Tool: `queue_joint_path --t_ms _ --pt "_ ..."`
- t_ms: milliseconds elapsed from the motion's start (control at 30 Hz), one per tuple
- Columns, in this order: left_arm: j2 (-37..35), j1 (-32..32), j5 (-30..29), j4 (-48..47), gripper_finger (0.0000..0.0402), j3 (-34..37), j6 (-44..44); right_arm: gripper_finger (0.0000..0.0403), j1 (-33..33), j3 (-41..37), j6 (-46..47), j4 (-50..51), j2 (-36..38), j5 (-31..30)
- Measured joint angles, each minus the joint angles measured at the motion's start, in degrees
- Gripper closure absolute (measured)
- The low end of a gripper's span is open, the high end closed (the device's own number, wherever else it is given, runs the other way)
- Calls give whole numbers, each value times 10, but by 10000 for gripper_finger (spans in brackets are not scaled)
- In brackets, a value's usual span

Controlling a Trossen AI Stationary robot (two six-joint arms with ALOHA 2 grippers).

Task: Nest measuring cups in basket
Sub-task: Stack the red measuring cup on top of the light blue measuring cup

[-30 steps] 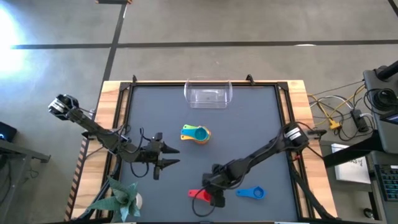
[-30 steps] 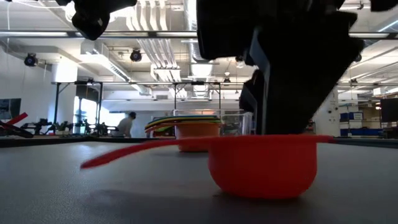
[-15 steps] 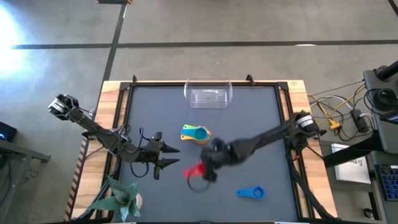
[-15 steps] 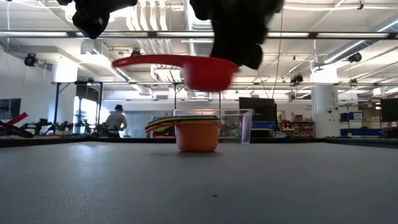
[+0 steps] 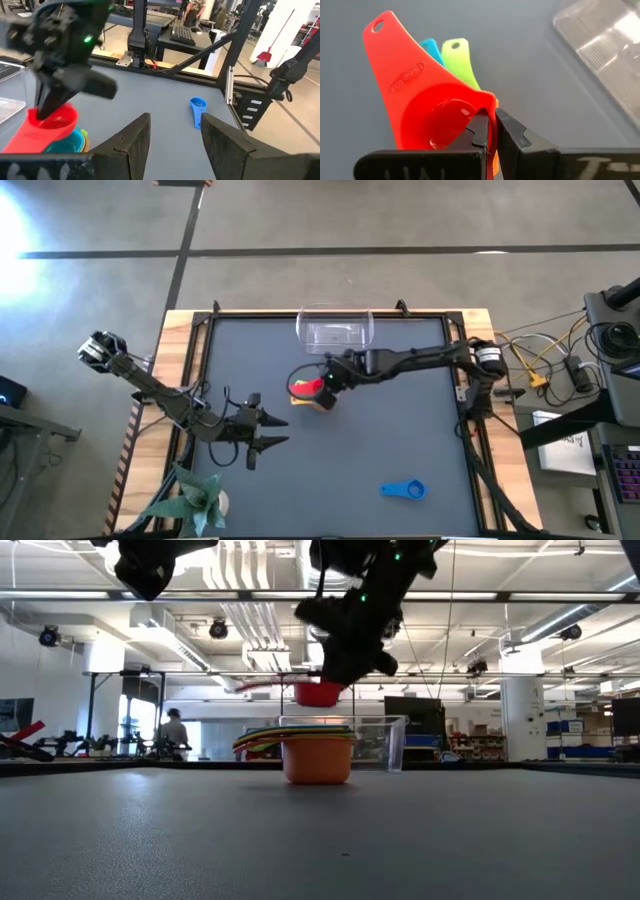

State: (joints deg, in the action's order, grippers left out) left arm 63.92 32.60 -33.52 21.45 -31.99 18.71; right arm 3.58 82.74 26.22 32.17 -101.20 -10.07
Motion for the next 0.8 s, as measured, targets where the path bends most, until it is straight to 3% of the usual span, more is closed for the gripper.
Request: queue_joint_path --t_ms 500,800 --pt "0 0 0 0 245 0 -4 386 10 -47 14 -58 -24 11" --pt "0 0 0 0 245 0 -6 301 6 -52 1 -56 -10 19"
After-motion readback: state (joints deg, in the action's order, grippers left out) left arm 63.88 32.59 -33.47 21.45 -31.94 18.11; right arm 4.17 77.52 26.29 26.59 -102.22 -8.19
